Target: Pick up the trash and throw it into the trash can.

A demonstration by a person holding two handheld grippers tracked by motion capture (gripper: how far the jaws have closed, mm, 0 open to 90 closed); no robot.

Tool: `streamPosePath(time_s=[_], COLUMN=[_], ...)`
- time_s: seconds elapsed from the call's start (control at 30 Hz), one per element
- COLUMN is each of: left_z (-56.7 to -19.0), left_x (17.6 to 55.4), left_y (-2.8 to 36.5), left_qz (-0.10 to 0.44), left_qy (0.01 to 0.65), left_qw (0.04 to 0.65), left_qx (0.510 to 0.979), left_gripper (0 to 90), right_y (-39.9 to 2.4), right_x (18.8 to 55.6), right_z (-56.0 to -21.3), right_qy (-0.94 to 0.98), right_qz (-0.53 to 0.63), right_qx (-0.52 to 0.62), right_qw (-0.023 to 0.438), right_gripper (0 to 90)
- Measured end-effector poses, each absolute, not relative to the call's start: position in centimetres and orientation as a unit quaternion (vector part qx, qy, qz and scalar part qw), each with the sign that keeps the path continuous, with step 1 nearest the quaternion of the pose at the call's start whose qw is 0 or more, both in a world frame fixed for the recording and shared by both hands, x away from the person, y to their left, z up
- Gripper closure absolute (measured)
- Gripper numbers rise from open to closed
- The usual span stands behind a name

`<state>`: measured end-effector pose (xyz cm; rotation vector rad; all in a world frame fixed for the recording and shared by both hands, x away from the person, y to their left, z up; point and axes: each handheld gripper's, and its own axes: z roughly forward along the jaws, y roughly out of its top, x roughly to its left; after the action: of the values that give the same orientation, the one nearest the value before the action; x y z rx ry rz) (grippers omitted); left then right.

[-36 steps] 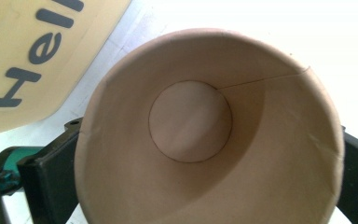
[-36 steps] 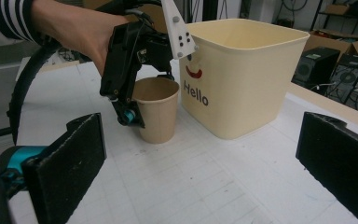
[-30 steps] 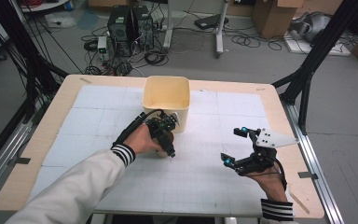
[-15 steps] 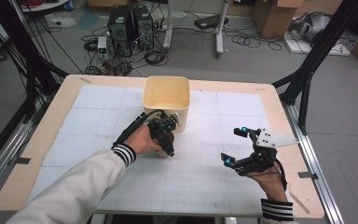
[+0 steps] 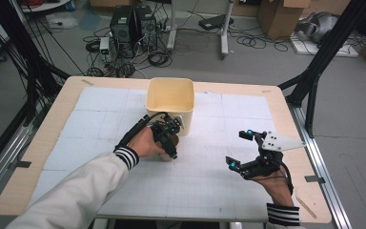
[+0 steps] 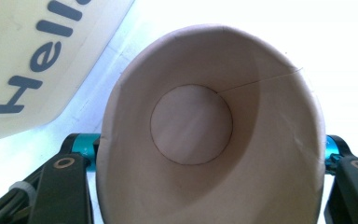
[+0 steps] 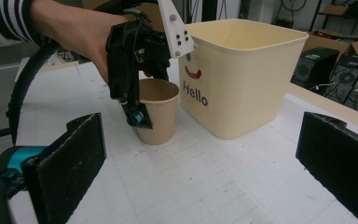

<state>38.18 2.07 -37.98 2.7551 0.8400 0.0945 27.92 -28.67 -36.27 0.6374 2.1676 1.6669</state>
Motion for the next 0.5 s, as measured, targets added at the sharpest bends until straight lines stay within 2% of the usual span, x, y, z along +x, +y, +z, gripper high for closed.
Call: streamPosePath(time_s=[0.5], left_z=[-36.0], left_x=[37.7], left_y=[3.2], left_qz=[0.041], left_qy=[0.292], left_qw=[0.129], left_qx=[0.947], left_gripper=[33.0], right_y=[-28.7], right_x=[28.0], right_z=[-36.3], right_qy=[0.761], right_qz=[0.587], right_qx=[0.221], right_qw=[0.168], right_gripper=[0.3])
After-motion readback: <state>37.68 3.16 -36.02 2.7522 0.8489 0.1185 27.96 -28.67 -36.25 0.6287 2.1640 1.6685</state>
